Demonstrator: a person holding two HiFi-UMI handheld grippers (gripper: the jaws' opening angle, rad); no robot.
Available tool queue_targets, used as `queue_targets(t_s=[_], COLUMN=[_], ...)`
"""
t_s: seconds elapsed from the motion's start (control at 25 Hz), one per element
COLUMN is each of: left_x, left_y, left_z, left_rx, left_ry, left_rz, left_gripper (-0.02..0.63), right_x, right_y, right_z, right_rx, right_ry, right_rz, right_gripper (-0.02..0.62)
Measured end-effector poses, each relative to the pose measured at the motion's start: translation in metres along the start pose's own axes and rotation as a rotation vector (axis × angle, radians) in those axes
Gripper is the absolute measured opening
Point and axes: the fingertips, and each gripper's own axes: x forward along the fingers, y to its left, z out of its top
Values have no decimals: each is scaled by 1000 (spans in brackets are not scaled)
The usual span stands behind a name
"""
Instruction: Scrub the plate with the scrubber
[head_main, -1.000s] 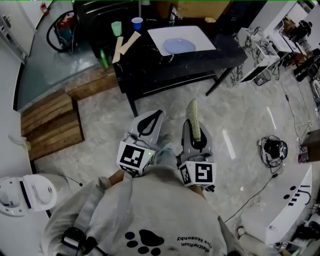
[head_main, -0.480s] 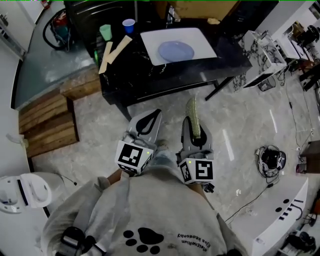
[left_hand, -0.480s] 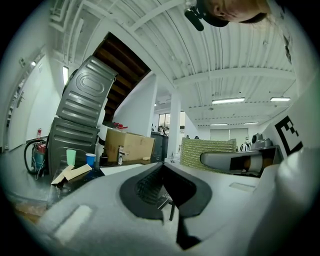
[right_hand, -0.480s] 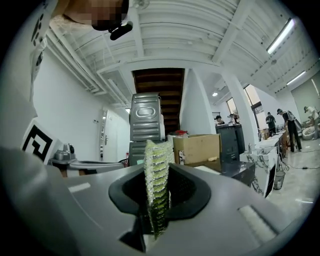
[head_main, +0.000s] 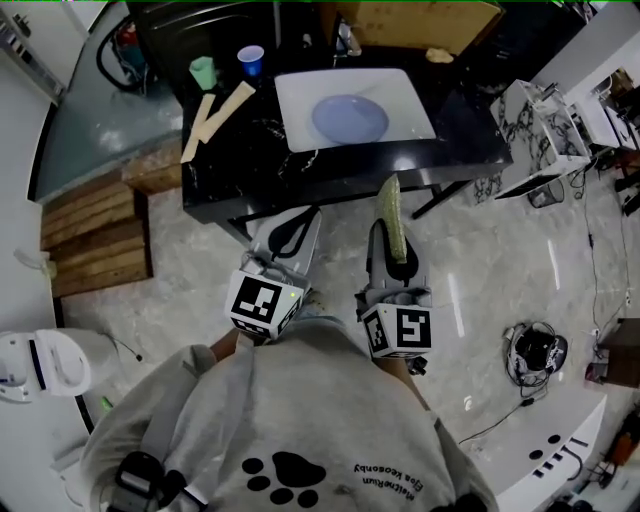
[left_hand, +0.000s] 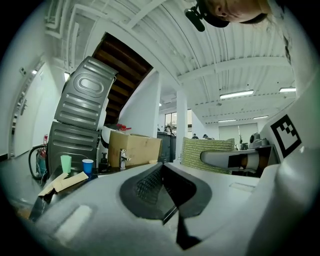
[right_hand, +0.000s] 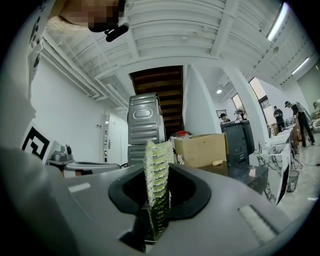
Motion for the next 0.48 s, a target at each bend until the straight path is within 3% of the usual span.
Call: queue_targets(t_s=[0.2, 0.48], left_x=[20, 30], left_y=[0, 26], left_z=[5, -2], left_rx=[39, 22], left_ry=[-9, 32], left_rz=[44, 122], left_gripper=[5, 5], right_x=[22, 45], right_y=[-19, -18], right_z=[3, -4], right_rx=[7, 23], right_ry=[-13, 11], right_rz=[57, 120], right_gripper=[69, 69])
